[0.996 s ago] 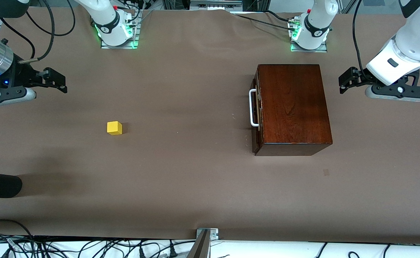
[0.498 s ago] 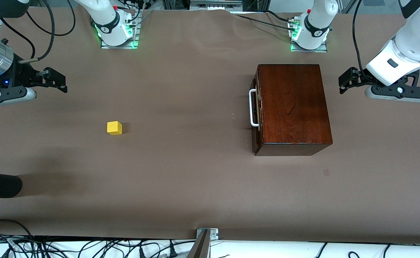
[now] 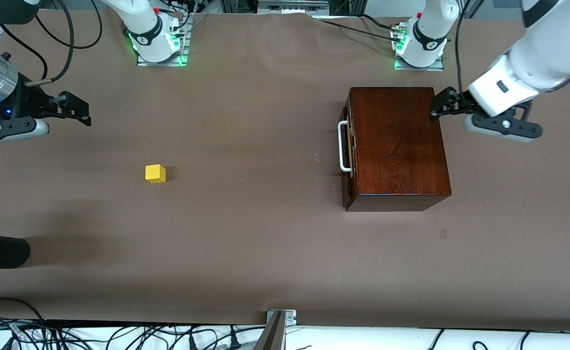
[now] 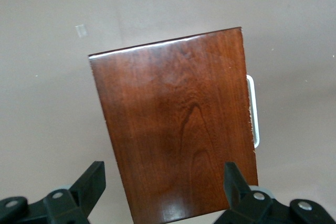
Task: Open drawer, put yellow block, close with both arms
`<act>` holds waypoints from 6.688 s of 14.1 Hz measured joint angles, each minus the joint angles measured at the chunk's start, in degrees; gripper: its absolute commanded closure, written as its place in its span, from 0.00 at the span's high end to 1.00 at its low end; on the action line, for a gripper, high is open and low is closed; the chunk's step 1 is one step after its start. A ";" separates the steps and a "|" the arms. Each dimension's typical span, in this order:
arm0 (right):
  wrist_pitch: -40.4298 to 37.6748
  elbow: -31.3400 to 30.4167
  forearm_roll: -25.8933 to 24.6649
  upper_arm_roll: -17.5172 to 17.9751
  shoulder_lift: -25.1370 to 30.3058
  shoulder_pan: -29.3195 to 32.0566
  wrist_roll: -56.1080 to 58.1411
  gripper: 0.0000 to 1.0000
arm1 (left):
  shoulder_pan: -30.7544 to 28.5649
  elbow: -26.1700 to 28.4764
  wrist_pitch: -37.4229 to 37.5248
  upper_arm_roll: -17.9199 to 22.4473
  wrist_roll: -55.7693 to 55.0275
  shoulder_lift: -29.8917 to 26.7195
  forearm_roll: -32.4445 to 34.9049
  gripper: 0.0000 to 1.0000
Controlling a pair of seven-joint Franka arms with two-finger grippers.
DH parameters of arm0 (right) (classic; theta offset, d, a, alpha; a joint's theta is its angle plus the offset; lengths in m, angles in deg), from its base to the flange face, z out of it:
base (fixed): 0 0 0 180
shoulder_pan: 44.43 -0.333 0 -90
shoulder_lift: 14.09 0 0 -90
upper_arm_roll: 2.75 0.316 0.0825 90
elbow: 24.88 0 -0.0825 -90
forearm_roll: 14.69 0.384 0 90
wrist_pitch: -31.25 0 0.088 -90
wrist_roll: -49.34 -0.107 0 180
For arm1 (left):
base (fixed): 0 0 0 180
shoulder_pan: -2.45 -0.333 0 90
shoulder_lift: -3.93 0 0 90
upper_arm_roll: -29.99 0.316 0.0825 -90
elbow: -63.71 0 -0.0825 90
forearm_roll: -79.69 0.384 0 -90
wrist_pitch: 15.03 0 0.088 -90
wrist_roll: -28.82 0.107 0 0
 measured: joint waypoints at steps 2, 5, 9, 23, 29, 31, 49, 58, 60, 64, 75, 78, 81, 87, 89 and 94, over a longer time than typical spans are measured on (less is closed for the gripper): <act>0.00 0.00 0.00 0.00 0.00 0.00 0.00 1.00 | 1.01 -0.14 -1.75 -0.68 -1.17 0.51 -0.06 1.00; 0.00 0.00 0.00 -0.02 0.00 0.01 0.00 1.00 | 2.72 -0.23 -3.88 -4.47 -9.85 1.67 -0.10 1.00; 0.00 0.00 0.00 -0.12 0.00 0.05 0.00 1.00 | 7.42 -0.21 -4.53 -12.40 -21.95 5.92 5.80 1.00; -0.13 0.00 0.00 -0.14 -0.02 0.06 0.00 1.00 | 19.54 9.47 -16.47 -14.17 -40.98 19.28 21.36 1.00; -0.10 0.00 0.00 -0.14 -0.02 0.06 0.00 1.00 | 19.56 13.65 -22.11 -14.30 -44.05 20.04 24.16 1.00; -0.10 0.00 0.00 -0.14 -0.02 0.06 0.00 1.00 | 19.75 13.80 -22.77 -14.43 -46.00 21.42 27.04 1.00; 3.33 0.00 -0.70 -0.56 -0.98 0.77 0.13 1.00 | 23.04 12.21 -32.54 -14.42 -58.83 25.28 30.50 1.00; 8.26 0.00 -0.66 -0.57 -4.92 1.12 0.13 1.00 | 26.11 6.19 -31.69 -14.31 -60.74 28.92 30.61 1.00; 8.24 -0.01 -0.66 -0.38 -5.65 1.05 0.16 1.00 | 26.13 6.15 -31.64 -14.31 -60.74 28.95 30.64 1.00; 8.05 -0.17 -0.65 -0.31 -9.41 1.11 0.15 1.00 | 26.18 6.07 -31.43 -14.31 -60.72 28.98 30.67 1.00; 36.41 -24.01 1.89 0.09 -14.23 1.40 0.08 1.00 | 27.88 1.52 -27.84 -14.80 -60.68 31.96 31.77 1.00; 46.24 -30.92 1.92 1.87 -14.26 1.35 -1.21 1.00 | 28.29 -0.81 -26.22 -15.43 -59.79 32.59 31.75 1.00; 49.67 -32.35 1.92 3.68 -15.04 1.28 -3.62 1.00 | 29.20 -4.70 -24.25 -16.92 -56.51 33.24 31.44 1.00; 57.68 -36.00 1.93 3.90 -18.72 1.33 -3.81 0.99 | 28.36 -8.62 -16.42 -17.32 -49.04 30.60 27.20 1.00; 58.12 -36.12 1.93 3.90 -19.49 1.33 -3.84 0.88 | 24.54 -9.16 -12.45 -17.19 -43.12 25.84 23.18 1.00; 58.29 -36.13 1.93 3.90 -20.11 1.34 -3.88 0.17 | 13.52 -8.52 -4.75 -12.86 -29.79 13.00 15.20 1.00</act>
